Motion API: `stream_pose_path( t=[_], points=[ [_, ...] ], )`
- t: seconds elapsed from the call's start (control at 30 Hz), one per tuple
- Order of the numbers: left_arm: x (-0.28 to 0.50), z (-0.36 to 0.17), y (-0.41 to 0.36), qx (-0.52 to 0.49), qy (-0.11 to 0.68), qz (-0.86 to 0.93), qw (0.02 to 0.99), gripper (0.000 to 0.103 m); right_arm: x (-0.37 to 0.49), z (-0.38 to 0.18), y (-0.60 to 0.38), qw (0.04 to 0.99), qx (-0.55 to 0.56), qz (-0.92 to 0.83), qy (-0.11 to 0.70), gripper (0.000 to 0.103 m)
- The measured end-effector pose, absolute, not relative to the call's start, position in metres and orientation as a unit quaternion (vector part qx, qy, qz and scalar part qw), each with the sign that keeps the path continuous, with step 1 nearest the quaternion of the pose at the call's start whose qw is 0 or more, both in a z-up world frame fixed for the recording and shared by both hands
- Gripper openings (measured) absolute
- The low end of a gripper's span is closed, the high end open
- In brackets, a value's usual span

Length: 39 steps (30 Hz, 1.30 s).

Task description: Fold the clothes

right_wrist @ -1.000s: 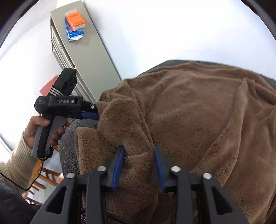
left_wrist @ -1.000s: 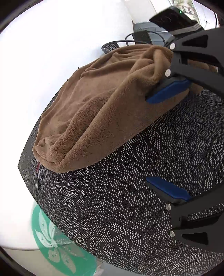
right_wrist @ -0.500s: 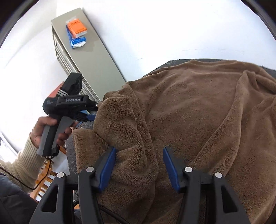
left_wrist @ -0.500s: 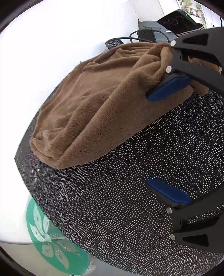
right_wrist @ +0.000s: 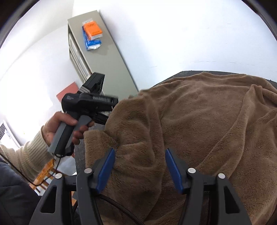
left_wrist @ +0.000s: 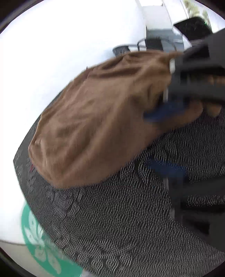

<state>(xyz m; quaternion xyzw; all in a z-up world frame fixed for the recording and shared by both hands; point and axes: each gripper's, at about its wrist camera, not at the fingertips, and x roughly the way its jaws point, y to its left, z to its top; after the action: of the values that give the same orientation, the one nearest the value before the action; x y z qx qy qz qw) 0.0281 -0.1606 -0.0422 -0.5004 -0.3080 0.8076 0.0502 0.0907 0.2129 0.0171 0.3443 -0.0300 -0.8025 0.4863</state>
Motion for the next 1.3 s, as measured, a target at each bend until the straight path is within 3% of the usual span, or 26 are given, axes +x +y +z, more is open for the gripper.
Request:
stream_pose_path(
  t=[0.07, 0.23, 0.6, 0.8, 0.83, 0.87, 0.97, 1.13, 1.3],
  points=[
    [0.034, -0.034, -0.162, -0.488, -0.286, 0.824, 0.032, 0.017, 0.083, 0.014, 0.219, 0.463, 0.356, -0.810, -0.051, 0.063],
    [0.052, -0.013, -0.187, -0.460, -0.256, 0.850, 0.016, 0.017, 0.073, 0.013, 0.229, 0.449, 0.362, -0.813, -0.086, 0.063],
    [0.019, -0.039, -0.147, -0.486, -0.262, 0.832, 0.044, 0.017, 0.163, 0.052, 0.152, 0.630, 0.273, -0.710, 0.156, 0.063],
    [-0.004, -0.040, -0.139, -0.480, -0.269, 0.833, 0.060, 0.019, 0.159, 0.020, 0.118, 0.540, 0.298, -0.743, 0.260, 0.062],
    [-0.003, -0.039, -0.140, -0.478, -0.271, 0.833, 0.062, 0.021, 0.155, 0.020, 0.118, 0.521, 0.300, -0.756, 0.258, 0.056],
    [-0.002, -0.038, -0.141, -0.477, -0.274, 0.833, 0.064, 0.025, 0.148, 0.021, 0.121, 0.506, 0.305, -0.769, 0.245, 0.041],
    [0.004, -0.037, -0.151, -0.468, -0.291, 0.832, 0.065, 0.037, 0.115, 0.033, 0.149, 0.497, 0.347, -0.787, 0.115, 0.029],
    [0.018, -0.036, -0.163, -0.457, -0.305, 0.833, 0.062, 0.053, 0.064, 0.042, 0.213, 0.419, 0.365, -0.830, -0.052, 0.025],
    [0.018, -0.043, -0.150, -0.465, -0.309, 0.828, 0.058, 0.062, 0.031, 0.027, 0.247, 0.347, 0.393, -0.844, -0.111, 0.025]
  ],
)
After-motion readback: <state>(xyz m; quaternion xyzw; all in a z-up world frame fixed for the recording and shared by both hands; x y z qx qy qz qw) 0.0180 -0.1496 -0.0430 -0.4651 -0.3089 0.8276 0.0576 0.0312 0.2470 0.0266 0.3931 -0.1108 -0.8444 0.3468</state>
